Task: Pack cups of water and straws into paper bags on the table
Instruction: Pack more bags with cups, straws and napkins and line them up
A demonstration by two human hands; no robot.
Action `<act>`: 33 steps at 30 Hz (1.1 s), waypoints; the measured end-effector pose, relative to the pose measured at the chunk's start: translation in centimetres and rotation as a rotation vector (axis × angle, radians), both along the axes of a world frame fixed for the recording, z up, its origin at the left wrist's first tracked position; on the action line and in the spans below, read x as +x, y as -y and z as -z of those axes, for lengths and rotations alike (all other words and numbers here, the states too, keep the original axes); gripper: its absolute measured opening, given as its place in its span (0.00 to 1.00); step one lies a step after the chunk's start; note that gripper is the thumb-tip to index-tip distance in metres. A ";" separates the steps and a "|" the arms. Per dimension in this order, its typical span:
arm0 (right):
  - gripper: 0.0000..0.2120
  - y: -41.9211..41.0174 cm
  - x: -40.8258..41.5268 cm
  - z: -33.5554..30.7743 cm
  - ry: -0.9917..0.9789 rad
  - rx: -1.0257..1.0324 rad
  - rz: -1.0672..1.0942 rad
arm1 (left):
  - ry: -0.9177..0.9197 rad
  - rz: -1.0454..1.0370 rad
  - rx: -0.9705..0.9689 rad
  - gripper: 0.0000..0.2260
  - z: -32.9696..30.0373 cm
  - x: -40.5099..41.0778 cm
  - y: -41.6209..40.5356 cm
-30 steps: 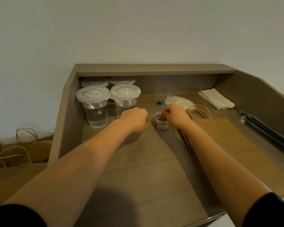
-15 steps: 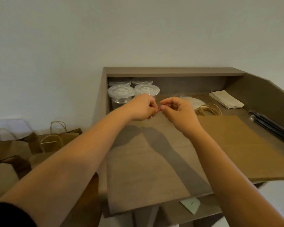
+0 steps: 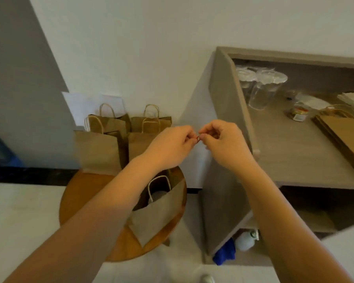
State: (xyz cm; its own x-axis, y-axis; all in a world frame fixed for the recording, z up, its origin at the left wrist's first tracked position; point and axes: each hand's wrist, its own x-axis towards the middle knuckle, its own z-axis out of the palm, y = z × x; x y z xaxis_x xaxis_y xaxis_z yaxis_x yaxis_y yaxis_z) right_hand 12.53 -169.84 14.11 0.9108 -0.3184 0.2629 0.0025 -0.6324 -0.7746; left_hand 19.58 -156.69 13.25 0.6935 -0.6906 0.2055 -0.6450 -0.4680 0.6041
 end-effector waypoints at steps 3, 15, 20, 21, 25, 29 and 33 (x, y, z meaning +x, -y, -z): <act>0.11 -3.2 1.0 4.8 -0.213 0.039 -0.070 | -0.150 -0.076 0.030 0.06 5.1 0.2 -4.8; 0.10 -6.0 3.3 18.3 -0.788 0.079 -0.346 | -0.351 -0.382 0.523 0.63 18.8 3.0 -9.4; 0.09 -5.5 6.2 19.5 -0.783 0.111 -0.408 | -0.404 -0.394 0.400 0.60 20.6 5.2 -7.9; 0.08 -5.4 6.9 19.7 -0.788 0.114 -0.418 | -0.430 -0.388 0.404 0.55 20.9 5.6 -7.6; 0.08 -4.8 9.6 20.2 -0.768 0.089 -0.448 | -0.421 -0.423 0.383 0.12 21.8 6.9 -6.7; 0.09 -4.3 11.4 20.5 -0.675 0.113 -0.478 | -0.519 -0.405 0.349 0.18 22.8 7.8 -6.4; 0.05 -4.0 12.3 20.6 -0.557 0.208 -0.453 | -0.543 -0.344 0.362 0.13 22.5 9.0 -6.7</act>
